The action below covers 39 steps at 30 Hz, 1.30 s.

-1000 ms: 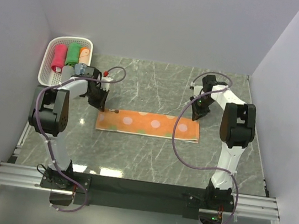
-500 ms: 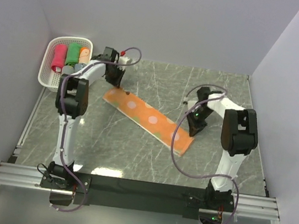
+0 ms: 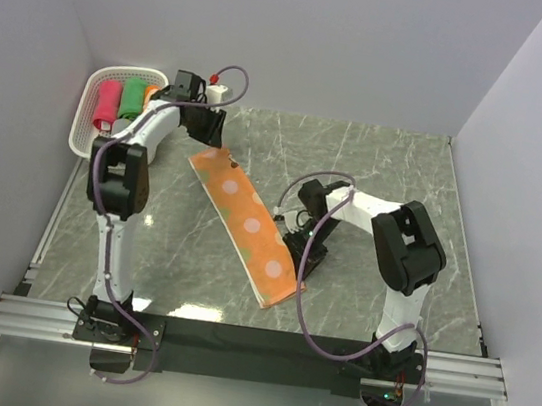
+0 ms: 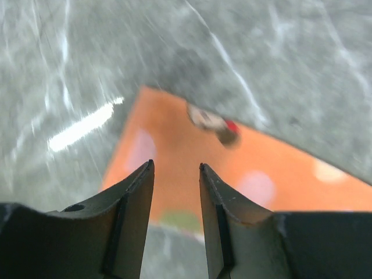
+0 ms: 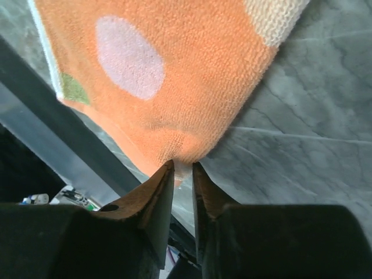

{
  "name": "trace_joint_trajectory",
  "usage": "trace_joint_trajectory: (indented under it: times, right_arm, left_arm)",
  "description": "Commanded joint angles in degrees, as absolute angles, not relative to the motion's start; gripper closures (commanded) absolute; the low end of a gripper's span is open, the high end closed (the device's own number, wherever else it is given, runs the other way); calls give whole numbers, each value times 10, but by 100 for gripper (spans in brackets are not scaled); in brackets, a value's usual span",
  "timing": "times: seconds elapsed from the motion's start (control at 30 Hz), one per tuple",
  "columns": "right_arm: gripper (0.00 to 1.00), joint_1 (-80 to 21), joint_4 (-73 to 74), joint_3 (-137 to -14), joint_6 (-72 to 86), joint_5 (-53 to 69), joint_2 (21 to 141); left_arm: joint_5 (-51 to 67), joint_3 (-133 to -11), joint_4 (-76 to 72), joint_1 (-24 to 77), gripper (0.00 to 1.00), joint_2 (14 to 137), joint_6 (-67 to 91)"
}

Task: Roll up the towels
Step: Fold the towel

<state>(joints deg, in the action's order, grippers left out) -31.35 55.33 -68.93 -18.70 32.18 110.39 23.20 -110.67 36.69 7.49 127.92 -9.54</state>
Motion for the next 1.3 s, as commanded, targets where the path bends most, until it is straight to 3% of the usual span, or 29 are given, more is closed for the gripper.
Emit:
trace_joint_trajectory:
  times: [0.0,0.27,0.33,0.47,0.73,0.93,1.03,1.27]
  right_arm:
    - [72,-307,568,-696,-191,358,1076]
    - [62,-237,559,-707,-189,374,1027]
    - [55,-200,553,-713,-183,370,1019]
    - [57,-172,556,-708,-191,324,1017]
    - [60,-163,564,-669,-195,327,987]
    - [60,-167,548,-649,-194,358,982]
    - [63,-180,539,-664,-185,382,1008]
    - [67,-242,449,-686,-138,432,1028]
  left_arm:
    - [237,-1023,360,80,57,1164,-69]
    - [223,-955,366,107,67,1166,-27]
    - [179,-958,357,128,70,1181,-9]
    - [145,-1011,389,145,77,1239,25]
    - [174,-1163,389,182,69,1385,-34]
    - [250,-1328,343,195,51,1478,-66]
    - [270,-1280,282,194,44,1430,-66]
    - [321,-1071,213,179,43,1210,-52]
